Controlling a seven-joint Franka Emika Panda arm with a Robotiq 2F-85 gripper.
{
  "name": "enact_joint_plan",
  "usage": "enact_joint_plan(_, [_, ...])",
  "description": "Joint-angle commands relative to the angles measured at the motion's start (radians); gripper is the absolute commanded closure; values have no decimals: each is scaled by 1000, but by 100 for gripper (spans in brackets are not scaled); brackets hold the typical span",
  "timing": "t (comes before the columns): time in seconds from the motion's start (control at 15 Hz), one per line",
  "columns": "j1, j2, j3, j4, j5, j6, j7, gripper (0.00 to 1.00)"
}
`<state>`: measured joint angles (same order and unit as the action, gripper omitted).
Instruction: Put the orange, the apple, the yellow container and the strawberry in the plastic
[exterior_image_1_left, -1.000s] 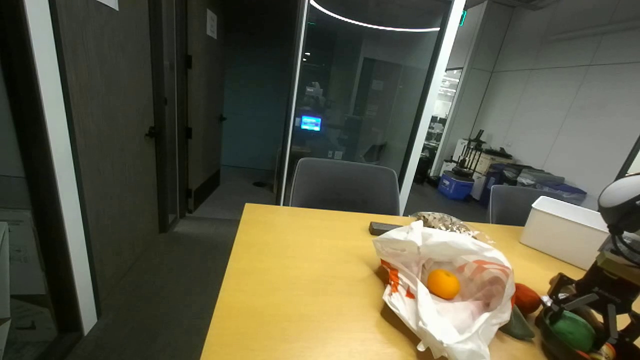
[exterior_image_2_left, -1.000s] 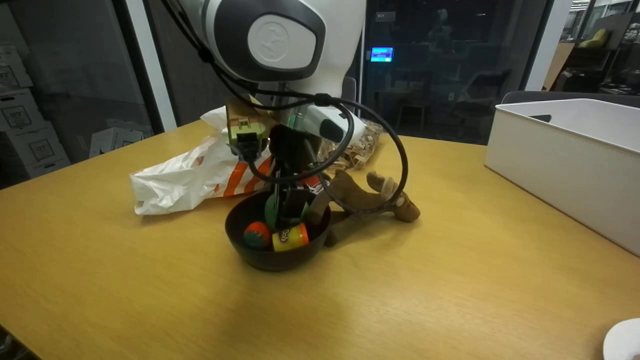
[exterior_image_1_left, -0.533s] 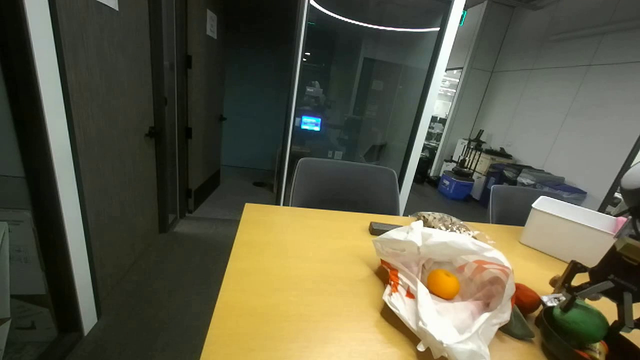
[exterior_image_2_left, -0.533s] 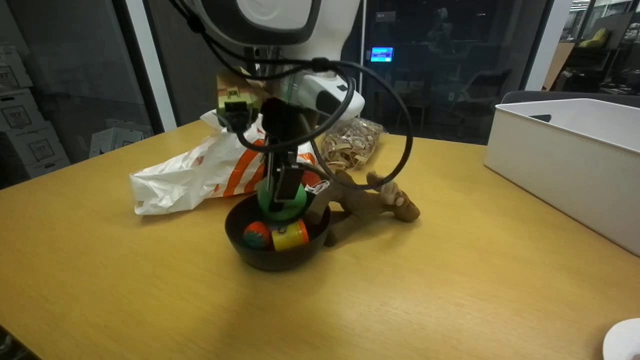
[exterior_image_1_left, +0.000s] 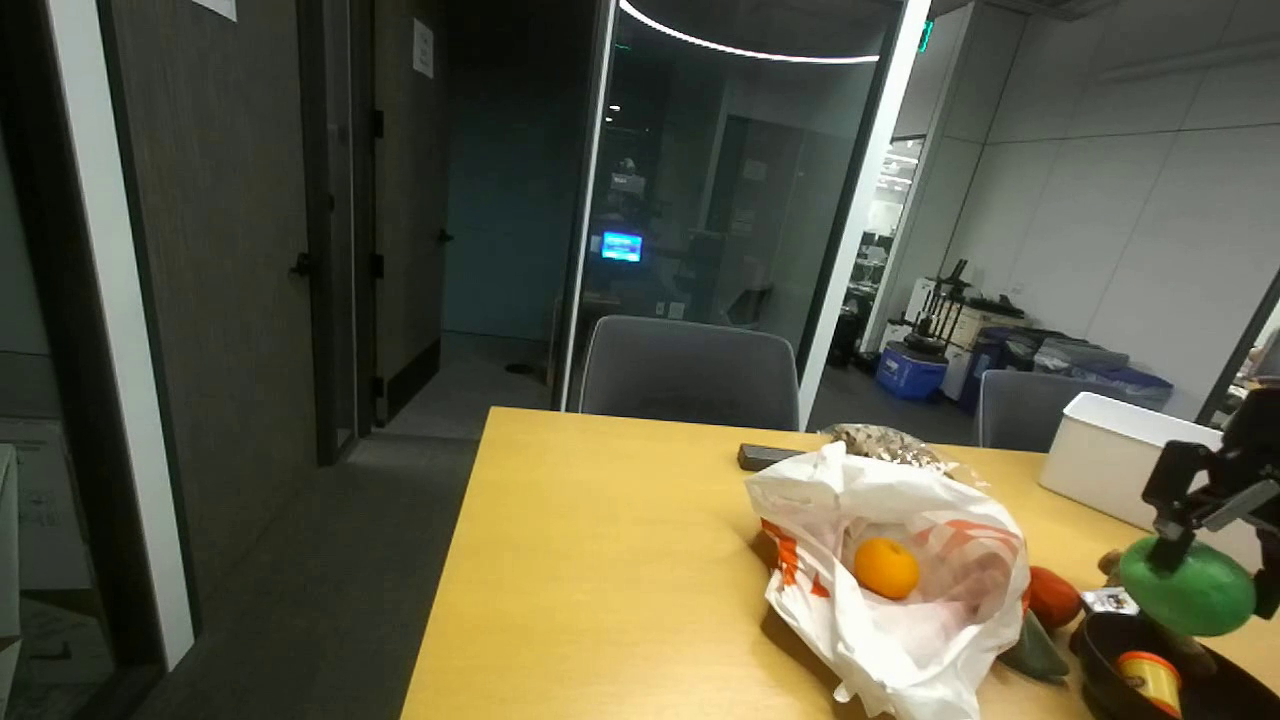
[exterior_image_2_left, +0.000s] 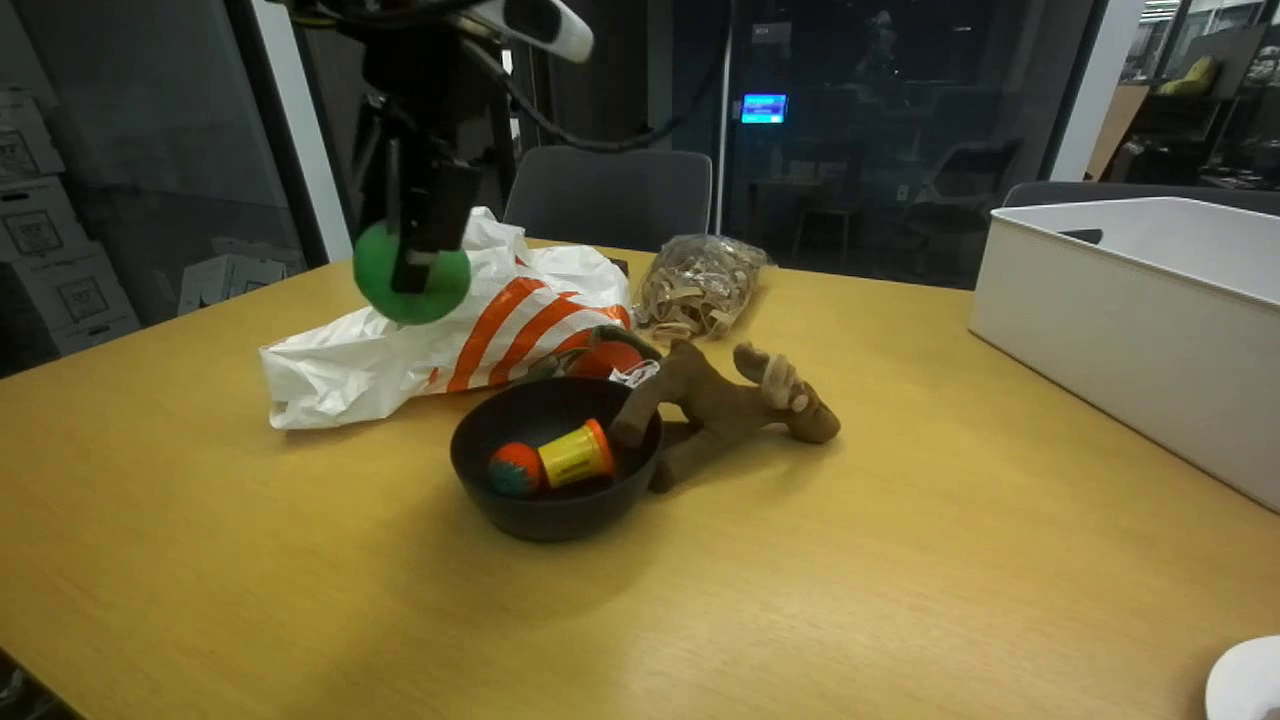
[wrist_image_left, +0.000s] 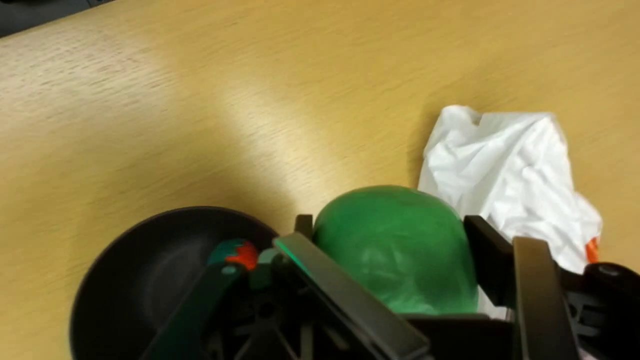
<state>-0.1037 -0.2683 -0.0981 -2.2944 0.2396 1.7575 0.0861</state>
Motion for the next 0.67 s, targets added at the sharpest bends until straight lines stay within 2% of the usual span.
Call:
enact_joint_plan(0.0, [90,20,87,63,3,-36,-25,50])
enact_joint_plan(0.2, [156,91,159,119,-27,-9,-37,50])
enact_joint_plan(0.33, [176,140,198,143,-64,65,4,50])
enact_joint_plan(0.6, [188,248,222,177,-175,207,105,50])
